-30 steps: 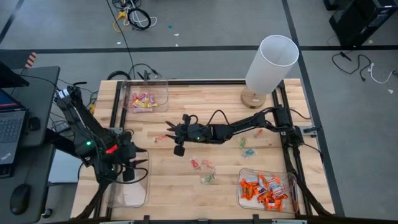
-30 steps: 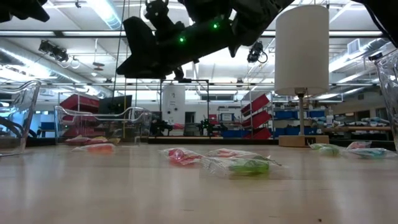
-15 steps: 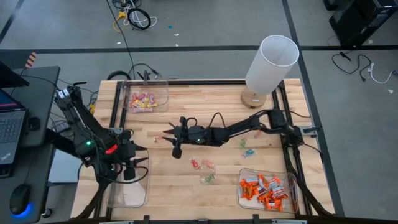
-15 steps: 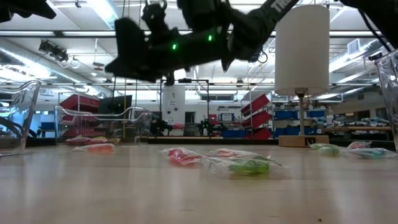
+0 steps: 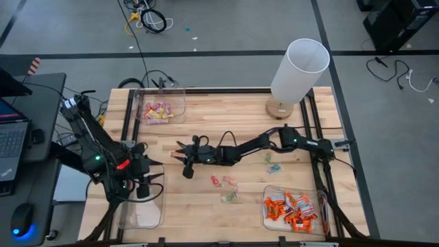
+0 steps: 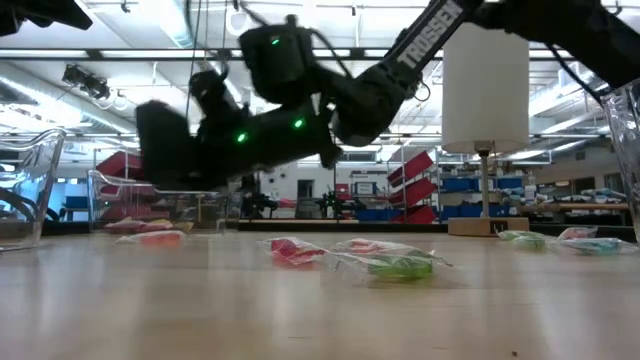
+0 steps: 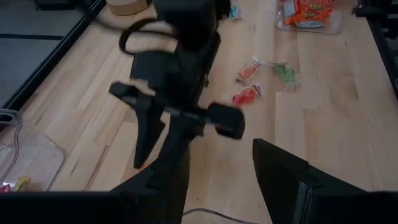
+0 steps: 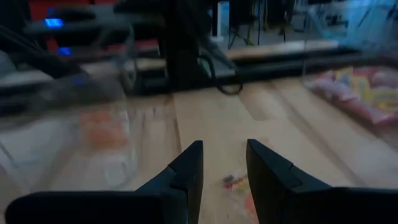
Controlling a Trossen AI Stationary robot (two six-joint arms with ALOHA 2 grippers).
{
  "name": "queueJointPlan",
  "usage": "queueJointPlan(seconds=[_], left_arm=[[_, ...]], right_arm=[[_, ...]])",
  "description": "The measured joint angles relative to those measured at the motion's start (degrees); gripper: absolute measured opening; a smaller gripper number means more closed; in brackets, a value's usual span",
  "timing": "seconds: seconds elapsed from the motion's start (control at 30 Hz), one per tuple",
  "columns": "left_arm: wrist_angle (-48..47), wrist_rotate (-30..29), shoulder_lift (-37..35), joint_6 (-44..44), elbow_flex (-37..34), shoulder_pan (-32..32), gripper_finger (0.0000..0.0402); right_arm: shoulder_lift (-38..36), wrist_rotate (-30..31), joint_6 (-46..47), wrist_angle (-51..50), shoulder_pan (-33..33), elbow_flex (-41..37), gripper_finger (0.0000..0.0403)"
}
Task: Sort candy
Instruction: Put the orange gummy into the bottom left transparent bin
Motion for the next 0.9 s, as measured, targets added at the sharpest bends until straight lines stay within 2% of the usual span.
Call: queueJointPlan(seconds=[0.07, 0.27, 0.37, 0.7, 0.9], left_arm=[[0.0, 0.0, 0.0, 0.0, 0.0, 0.0, 0.0177], [0.0, 0.0, 0.0, 0.0, 0.0, 0.0, 0.0177], [0.0, 0.0, 0.0, 0.0, 0.0, 0.0, 0.0177], [-0.1, -0.1, 0.0, 0.2, 0.0, 0.0, 0.0177], [-0.1, -0.3, 0.0, 0.2, 0.0, 0.0, 0.0178]], right_arm=[[1.4, 0.5, 0.1, -3.6, -0.1, 2.3, 0.0108], [1.6, 7.2, -0.4, -16.7, -0.3, 6.4, 0.0115], [1.5, 6.9, -0.3, -20.4, -0.4, 6.5, 0.0123], [1.5, 6.3, 2.9, -26.3, -0.5, 6.5, 0.0146], [1.5, 5.8, 2.7, -26.6, -0.6, 6.5, 0.0127]])
